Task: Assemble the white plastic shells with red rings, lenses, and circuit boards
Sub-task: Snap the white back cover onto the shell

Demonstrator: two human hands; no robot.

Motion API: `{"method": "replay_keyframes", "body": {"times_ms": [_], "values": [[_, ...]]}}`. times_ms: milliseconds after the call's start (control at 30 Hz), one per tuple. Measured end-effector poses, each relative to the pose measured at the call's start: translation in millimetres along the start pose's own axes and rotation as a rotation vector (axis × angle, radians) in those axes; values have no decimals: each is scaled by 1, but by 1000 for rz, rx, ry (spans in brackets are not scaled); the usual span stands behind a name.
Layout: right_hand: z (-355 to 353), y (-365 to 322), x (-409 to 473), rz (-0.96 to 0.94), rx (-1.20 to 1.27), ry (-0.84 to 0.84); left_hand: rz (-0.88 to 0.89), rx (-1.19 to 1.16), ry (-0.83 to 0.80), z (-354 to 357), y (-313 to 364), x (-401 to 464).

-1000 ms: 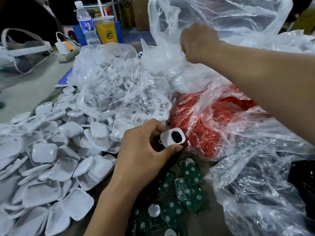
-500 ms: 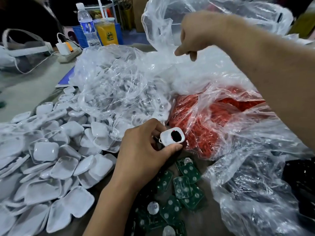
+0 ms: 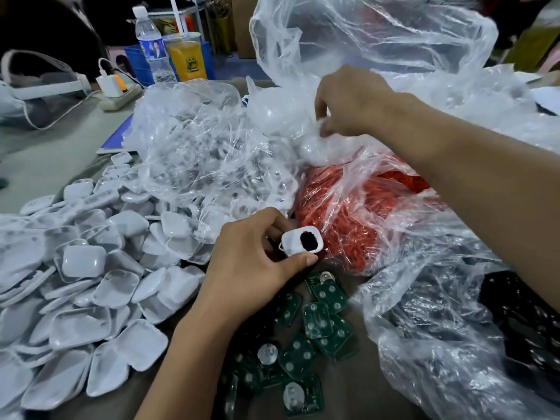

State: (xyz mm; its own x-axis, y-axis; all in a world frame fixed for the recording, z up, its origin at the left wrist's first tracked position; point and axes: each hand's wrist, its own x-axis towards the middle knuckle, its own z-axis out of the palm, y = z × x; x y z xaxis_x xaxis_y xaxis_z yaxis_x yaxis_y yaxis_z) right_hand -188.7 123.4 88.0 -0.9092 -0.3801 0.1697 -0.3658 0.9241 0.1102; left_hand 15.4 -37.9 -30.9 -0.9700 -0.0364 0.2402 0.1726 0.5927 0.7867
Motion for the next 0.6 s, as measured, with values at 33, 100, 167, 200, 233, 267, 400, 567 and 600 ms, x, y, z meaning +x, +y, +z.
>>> {"method": "replay_keyframes", "body": {"times_ms": [33,100,167,200,233,267,400,567,600], "values": [[-2,2,-1,17,41,47,0,-15,-25,-2,0,0],[-7,7,-2,23,105,44,0,-24,-94,-7,0,0],[-7,13,-4,17,88,-58,-1,-14,-165,-12,0,0],[-7,15,-6,10,66,-84,3,-13,-194,-14,0,-1],[-8,16,-8,15,68,-69,8,-3,-216,-16,0,-2],[-8,19,-11,27,88,-12,15,22,-231,-17,0,-3],[-10,26,-30,144,386,303,-5,153,-235,-19,-1,-3],[-17,-3,-80,240,887,475,-9,290,-180,-15,-3,-4],[-16,-14,-95,228,1014,446,-9,303,-176,-14,-2,-4]]}}
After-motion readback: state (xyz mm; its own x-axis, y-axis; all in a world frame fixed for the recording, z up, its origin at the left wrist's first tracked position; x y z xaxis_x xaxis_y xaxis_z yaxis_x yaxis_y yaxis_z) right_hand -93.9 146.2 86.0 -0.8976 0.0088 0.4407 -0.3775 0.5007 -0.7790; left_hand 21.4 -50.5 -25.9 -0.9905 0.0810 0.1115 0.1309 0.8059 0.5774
